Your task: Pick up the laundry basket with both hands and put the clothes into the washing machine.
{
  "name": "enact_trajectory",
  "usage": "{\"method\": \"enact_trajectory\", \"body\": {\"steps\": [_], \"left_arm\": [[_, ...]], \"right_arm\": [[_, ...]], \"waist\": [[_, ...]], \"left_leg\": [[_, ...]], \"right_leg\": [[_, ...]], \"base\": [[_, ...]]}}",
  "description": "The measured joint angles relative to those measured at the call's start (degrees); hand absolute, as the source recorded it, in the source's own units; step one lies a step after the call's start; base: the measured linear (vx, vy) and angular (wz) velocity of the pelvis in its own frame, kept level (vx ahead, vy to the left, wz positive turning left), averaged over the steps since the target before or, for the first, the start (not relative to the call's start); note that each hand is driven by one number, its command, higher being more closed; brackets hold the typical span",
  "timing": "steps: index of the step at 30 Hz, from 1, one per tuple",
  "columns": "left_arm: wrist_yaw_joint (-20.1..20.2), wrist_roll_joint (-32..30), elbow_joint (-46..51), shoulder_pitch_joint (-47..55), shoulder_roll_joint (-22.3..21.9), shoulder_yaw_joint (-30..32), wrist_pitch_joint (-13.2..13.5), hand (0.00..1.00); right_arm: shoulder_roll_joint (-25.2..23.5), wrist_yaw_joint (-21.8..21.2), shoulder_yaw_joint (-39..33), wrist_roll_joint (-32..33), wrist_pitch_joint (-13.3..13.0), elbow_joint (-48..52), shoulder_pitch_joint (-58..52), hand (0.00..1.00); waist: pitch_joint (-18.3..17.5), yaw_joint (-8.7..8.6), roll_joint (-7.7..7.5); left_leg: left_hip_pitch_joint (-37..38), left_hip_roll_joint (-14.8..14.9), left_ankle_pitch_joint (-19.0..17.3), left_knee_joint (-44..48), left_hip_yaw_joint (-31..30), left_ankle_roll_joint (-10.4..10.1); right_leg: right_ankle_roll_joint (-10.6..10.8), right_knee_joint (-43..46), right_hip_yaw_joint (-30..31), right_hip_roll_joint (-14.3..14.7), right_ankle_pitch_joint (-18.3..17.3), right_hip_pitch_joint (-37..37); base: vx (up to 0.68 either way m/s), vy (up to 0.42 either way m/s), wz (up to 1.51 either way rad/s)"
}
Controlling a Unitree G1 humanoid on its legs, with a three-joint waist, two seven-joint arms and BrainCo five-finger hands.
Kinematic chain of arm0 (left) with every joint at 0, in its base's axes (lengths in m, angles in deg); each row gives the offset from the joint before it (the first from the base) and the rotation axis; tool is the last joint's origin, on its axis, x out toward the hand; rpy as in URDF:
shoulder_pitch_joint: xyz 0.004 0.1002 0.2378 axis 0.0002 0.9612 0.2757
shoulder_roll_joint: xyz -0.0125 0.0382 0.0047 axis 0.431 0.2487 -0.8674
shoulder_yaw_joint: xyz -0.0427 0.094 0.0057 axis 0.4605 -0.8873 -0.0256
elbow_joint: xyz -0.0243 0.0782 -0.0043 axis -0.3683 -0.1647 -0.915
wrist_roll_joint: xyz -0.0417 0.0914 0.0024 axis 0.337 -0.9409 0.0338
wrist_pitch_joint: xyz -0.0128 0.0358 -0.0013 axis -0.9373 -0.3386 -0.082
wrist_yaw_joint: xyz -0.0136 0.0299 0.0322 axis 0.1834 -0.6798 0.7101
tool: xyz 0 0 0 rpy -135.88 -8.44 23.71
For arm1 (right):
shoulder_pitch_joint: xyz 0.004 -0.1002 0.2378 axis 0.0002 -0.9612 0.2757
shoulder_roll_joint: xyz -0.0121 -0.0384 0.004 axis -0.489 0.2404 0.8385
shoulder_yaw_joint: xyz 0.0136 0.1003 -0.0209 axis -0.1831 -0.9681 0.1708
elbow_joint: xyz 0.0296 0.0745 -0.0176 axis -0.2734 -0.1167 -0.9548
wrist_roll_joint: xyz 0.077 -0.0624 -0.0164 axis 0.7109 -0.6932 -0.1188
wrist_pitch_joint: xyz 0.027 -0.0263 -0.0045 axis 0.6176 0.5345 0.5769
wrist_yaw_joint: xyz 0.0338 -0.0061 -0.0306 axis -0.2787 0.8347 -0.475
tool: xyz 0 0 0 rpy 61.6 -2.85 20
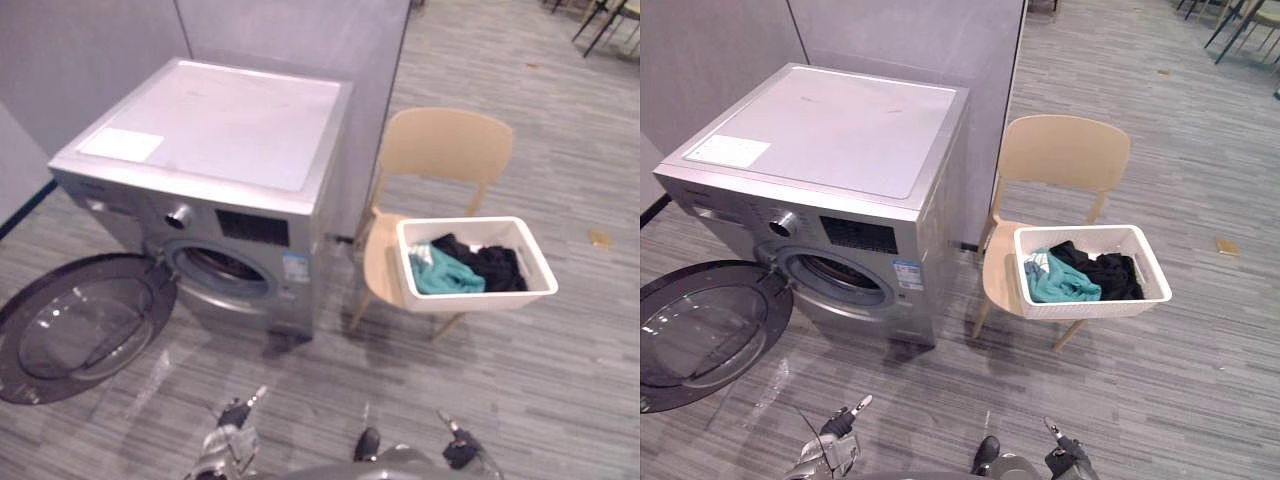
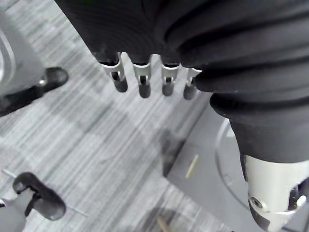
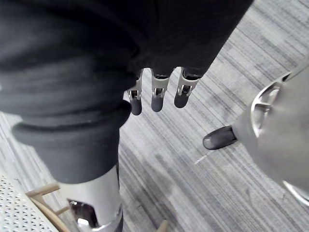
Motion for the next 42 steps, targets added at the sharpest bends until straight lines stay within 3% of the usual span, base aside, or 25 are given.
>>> {"method": "enact_trajectory", "body": {"steps": [1, 3, 4, 5, 7, 9, 10, 13, 15, 17, 18, 19, 20, 21, 22, 23, 25, 28, 30, 31, 32, 33, 36, 38, 42], "left_arm": [[-0.01, 0.06, 0.01, 0.62, -0.28, 0.73, 0.0, 0.0], [0.06, 0.12, 1.27, 1.19, -1.07, 1.03, 0.62, 0.0], [0.03, 0.27, 1.45, 1.05, -1.25, 1.0, 0.56, 0.0], [0.02, 0.62, 1.51, 1.27, -1.39, 0.95, 0.54, 0.0], [-0.03, 1.33, 1.63, 2.85, -1.73, 0.56, 0.64, 0.0], [0.09, 2.32, 1.69, 3.64, -1.94, 1.14, 0.82, 0.0], [0.21, 2.55, 1.71, 3.71, -2.14, 1.36, 0.97, 0.0], [0.29, 2.67, 1.67, 3.57, -2.99, 5.43, 1.31, 0.0], [0.24, 2.79, 1.74, 3.46, -3.37, 8.1, 1.28, 0.0], [0.24, 2.76, 1.65, 3.56, -3.4, 8.04, 1.2, 0.0], [0.23, 2.76, 1.65, 3.62, -3.4, 8.0, 1.19, 0.0], [0.16, 3.0, 1.62, 3.65, -3.38, 7.58, 1.06, 0.0], [0.14, 3.03, 1.63, 3.7, -3.26, 7.33, 1.04, 0.0], [0.12, 3.03, 1.55, 3.8, -2.49, 4.81, 0.89, 0.0], [0.07, 3.13, 1.61, 3.65, -1.36, 2.81, 0.76, 0.0], [0.06, 3.23, 1.62, 3.57, -1.08, 2.66, 0.75, 0.0], [-0.03, 3.44, 1.69, 3.13, -0.3, 1.42, 0.86, 0.0], [-0.16, 3.42, 1.72, 1.87, -0.61, 1.66, 0.92, 0.0], [-0.75, 3.33, 1.68, 2.07, -0.4, 1.74, 0.96, 0.0], [-1.07, 3.14, 1.68, 2.49, -0.18, 1.74, 1.06, 0.0], [-1.12, 2.76, 1.85, 2.75, 0.1, 2.41, 1.13, 0.0], [-1.12, 2.29, 2.07, 3.34, 0.14, 4.71, 1.21, 0.0], [-1.08, 2.16, 2.02, 5.62, -3.96, 9.57, 1.3, 0.0], [-0.85, 2.16, 1.68, 6.33, -4.88, 9.69, 1.27, 0.0], [-0.54, 1.85, 1.71, 8.05, -4.8, 9.6, 1.24, 0.0]], "right_arm": [[0.26, 0.04, 1.21, -0.03, -0.02, 0.01, -0.1, 0.0], [1.08, 0.12, 3.42, -1.67, -0.08, 0.54, -0.01, 0.0], [2.32, 0.07, 4.33, -2.62, -0.1, 0.9, 0.32, 0.0], [2.9, -0.03, 4.59, -3.34, -0.1, 1.0, 0.45, 0.0], [3.56, -0.32, 4.86, -5.34, -0.05, 1.72, 0.53, 0.0], [2.46, -0.8, 4.97, -7.48, -0.05, 2.61, 0.64, 0.0], [2.26, -0.81, 5.24, -8.06, -0.06, 2.57, 1.03, 0.0], [1.5, -1.24, 8.55, -10.47, -0.18, 2.71, 2.5, 0.0], [0.48, -1.37, 8.82, -11.72, -0.32, 2.74, 2.91, 0.0], [0.28, -2.56, 9.4, -12.36, -0.42, 2.7, 3.21, 0.0], [0.4, -2.67, 9.66, -12.39, -0.42, 2.64, 3.22, 0.0], [0.5, -2.98, 9.98, -13.27, -0.32, 1.75, 3.39, 0.0], [0.49, -3.03, 10.0, -13.47, -0.3, 1.66, 3.37, 0.0], [0.37, -3.24, 10.05, -13.47, -0.04, 1.74, 3.05, 0.0], [0.38, -3.15, 9.99, -13.34, 0.09, 2.24, 1.33, 0.0], [0.42, -3.1, 9.98, -13.31, 0.12, 2.55, 0.57, 0.0], [1.12, -2.24, 9.22, -12.08, 0.19, 5.59, -0.7, 0.0], [2.07, -0.79, 4.35, -9.99, 0.04, 13.47, -1.76, 0.0], [1.99, 0.36, 1.16, -9.03, -0.39, 20.02, -2.84, 0.0], [1.77, 1.04, -0.96, -8.8, -0.49, 24.92, -4.33, 0.0], [1.34, 1.69, -2.55, -8.78, -0.81, 29.13, -5.96, 0.0], [0.76, 2.11, -4.38, -8.78, -1.52, 34.27, -7.6, 0.0], [1.09, 2.69, -6.44, -8.96, -2.23, 45.27, -9.06, 0.0], [1.46, 2.47, -7.5, -9.03, -2.69, 48.77, -9.19, 0.0], [6.22, 0.07, -2.21, -10.92, -3.1, 49.66, -6.92, 0.0]], "waist": [[0.56, 0.85, -0.67], [1.44, 1.41, -0.86], [2.03, 1.59, 0.0], [2.26, 1.88, 0.51], [2.69, 3.6, 1.78], [2.94, 4.24, 1.69], [2.9, 4.6, 1.68], [2.68, 5.77, 0.4], [2.45, 7.18, -0.54], [2.08, 7.21, -1.06], [2.04, 7.22, -0.95], [2.08, 7.68, -1.06], [2.04, 7.7, -1.13], [2.31, 6.97, -1.85], [2.56, 6.67, -2.96], [2.62, 6.44, -2.91], [2.28, 3.91, -3.4], [2.39, 3.92, -2.82], [2.18, 3.69, -2.63], [1.57, 3.3, -3.23], [0.32, 2.55, -4.59], [-0.56, 1.62, -4.71], [-2.18, 1.91, -0.76], [-3.1, 1.68, 0.54], [-3.42, 2.41, 0.6]], "left_leg": [[-2.22, 2.76, 2.29, 7.84, -2.67, 7.17], [-9.78, -1.25, -2.73, 17.03, -15.34, 4.3], [-14.06, -7.77, -6.6, 18.49, -22.28, 1.35], [-15.42, -10.81, -8.19, 17.96, -24.41, 0.71], [-17.51, -18.56, -9.17, 8.73, -25.62, 1.48], [-18.42, -24.98, -8.53, -7.93, -30.09, 1.22], [-18.29, -26.26, -6.24, -10.13, -31.89, 2.81], [-15.38, -28.47, -6.47, -11.85, -31.37, 6.79], [-14.31, -29.19, -6.92, -10.5, -30.91, 7.38], [-12.1, -30.71, -7.9, -12.05, -30.47, 7.61], [-11.37, -30.86, -8.74, -12.83, -30.48, 7.64], [-8.53, -31.05, -10.72, -16.03, -29.15, 7.2], [-8.1, -31.03, -10.73, -16.43, -28.78, 7.19], [-5.52, -30.86, -11.18, -16.61, -27.52, 7.77], [-3.37, -30.79, -12.44, -15.33, -27.63, 7.91], [-2.83, -30.64, -12.92, -14.87, -27.86, 7.94], [-2.04, -29.46, -12.98, -14.99, -29.74, 7.87], [-1.53, -27.14, -12.34, -14.61, -31.48, 6.79], [-1.38, -25.42, -11.91, -13.7, -32.71, 6.05], [-2.03, -24.78, -12.05, -12.42, -33.88, 3.99], [-2.57, -24.64, -12.93, -11.78, -35.27, 1.68], [-2.64, -23.92, -14.83, -11.3, -36.96, -1.42], [-3.07, -18.78, -13.04, -12.23, -36.91, -4.98], [-2.73, -17.19, -10.14, -14.6, -38.23, -6.16], [-1.6, -15.79, -6.67, -20.44, -38.94, -7.54]], "right_leg": [[-0.11, -0.27, 1.85, 0.32, -1.09, 1.33], [-0.81, -0.32, 4.17, -0.4, -1.82, 1.84], [-0.88, -0.47, 5.92, -1.04, -1.85, 1.77], [-0.88, -0.71, 6.93, -1.16, -1.84, 1.85], [-0.58, -0.99, 9.01, -1.15, -1.59, 2.19], [0.54, -1.18, 10.01, -1.09, -2.21, 2.97], [0.85, -1.15, 10.76, -1.18, -2.36, 3.08], [2.81, -0.86, 14.39, -2.39, -2.43, 3.26], [3.04, -1.31, 15.76, -3.4, -2.57, 4.36], [4.27, -0.08, 17.07, -4.96, -3.99, 4.94], [4.62, 1.36, 17.2, -5.16, -4.93, 4.69], [7.0, 13.4, 18.97, -6.04, -9.01, -0.35], [7.75, 16.6, 19.22, -6.13, -9.48, -1.7], [10.22, 34.26, 20.62, -8.12, -9.53, -8.77], [11.11, 45.44, 21.54, -9.91, -6.81, -12.68], [10.71, 48.69, 21.31, -10.6, -6.61, -13.65], [6.69, 52.64, 15.99, -16.0, -8.69, -15.39], [5.16, 43.8, 14.14, -21.92, -9.1, -15.52], [6.29, 31.26, 19.21, -21.01, -6.91, -13.54], [7.67, 25.49, 23.89, -20.55, -2.59, -12.55], [9.56, 21.93, 25.76, -20.57, 4.79, -11.21], [15.58, 19.97, 25.56, -19.99, 3.5, -9.21], [14.35, 14.34, 21.08, -15.64, -0.77, -6.26], [13.5, 11.04, 18.47, -13.26, -1.45, -3.85], [12.38, 3.62, 16.73, -10.61, 1.22, -0.9]], "base": [[0.07, -0.069, -0.72], [0.05, 0.021, -0.58], [0.06, 0.069, -0.48], [0.09, 0.098, -0.83], [0.13, 0.101, -0.87], [0.18, 0.106, -0.39], [0.15, 0.085, -0.32], [0.25, 0.112, -0.36], [0.22, 0.09, -0.34], [0.2, 0.071, -0.2], [0.21, 0.095, -0.41], [0.15, 0.074, -0.44], [0.19, 0.089, -0.51], [0.21, 0.028, -0.15], [0.23, 0.001, -0.03], [0.21, -0.074, 0.29], [0.17, -0.126, 0.53], [0.2, -0.182, 0.15], [0.17, -0.322, 0.1], [0.15, -0.417, 0.4], [0.17, -0.477, 0.64], [0.21, -0.562, 0.43], [0.12, -0.436, -0.19], [0.07, -0.261, 0.2], [0.01, -0.155, 0.16]]}}
